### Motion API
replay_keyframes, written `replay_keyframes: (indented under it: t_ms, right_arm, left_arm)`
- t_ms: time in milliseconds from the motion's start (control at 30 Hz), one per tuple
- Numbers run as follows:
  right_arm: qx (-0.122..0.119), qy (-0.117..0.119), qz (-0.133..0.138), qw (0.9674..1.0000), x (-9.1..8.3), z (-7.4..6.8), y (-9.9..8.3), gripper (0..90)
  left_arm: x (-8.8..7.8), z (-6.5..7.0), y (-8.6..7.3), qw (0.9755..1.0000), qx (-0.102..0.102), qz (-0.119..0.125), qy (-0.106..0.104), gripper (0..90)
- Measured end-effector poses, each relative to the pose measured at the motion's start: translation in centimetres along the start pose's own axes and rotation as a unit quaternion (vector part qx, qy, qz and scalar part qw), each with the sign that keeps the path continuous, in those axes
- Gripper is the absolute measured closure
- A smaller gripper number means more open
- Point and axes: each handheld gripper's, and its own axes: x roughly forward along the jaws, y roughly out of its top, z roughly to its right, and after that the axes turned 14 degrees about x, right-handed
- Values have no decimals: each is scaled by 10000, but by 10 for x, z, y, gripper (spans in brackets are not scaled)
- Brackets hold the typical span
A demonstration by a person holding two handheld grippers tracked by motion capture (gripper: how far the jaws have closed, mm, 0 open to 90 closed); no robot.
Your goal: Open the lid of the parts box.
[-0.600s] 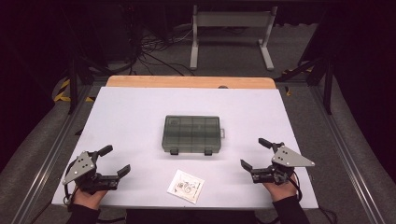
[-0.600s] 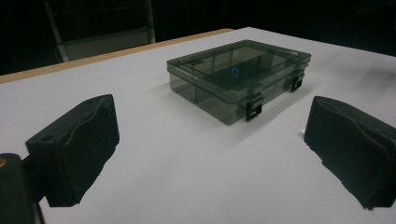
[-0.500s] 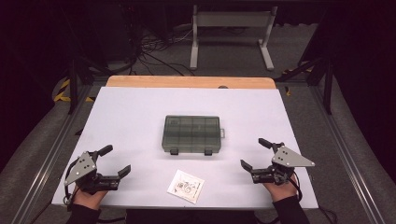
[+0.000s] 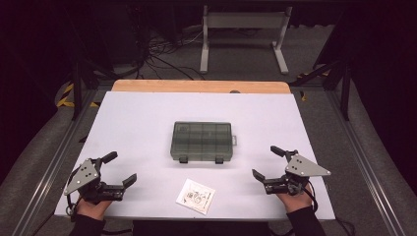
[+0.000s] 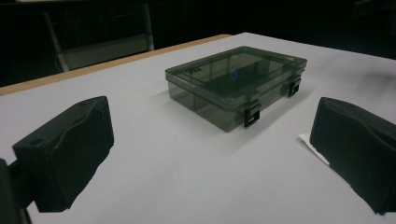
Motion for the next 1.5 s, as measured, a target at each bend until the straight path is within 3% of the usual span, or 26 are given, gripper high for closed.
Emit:
replay_keyframes:
  t_ms: [367, 600, 1500]
  right_arm:
    - [-16, 32, -21, 10000, 0, -1, 0, 42]
    - [-4, 61, -32, 10000, 3, -2, 1, 43]
    - [-28, 398, -204, 9990, 43, -13, 22, 30]
  left_arm:
    - [1, 0, -1, 10000, -40, -56, 32, 10]
    - [4, 0, 1, 9999, 28, -131, -110, 12]
    - [47, -1, 26, 9992, 118, -98, -364, 20]
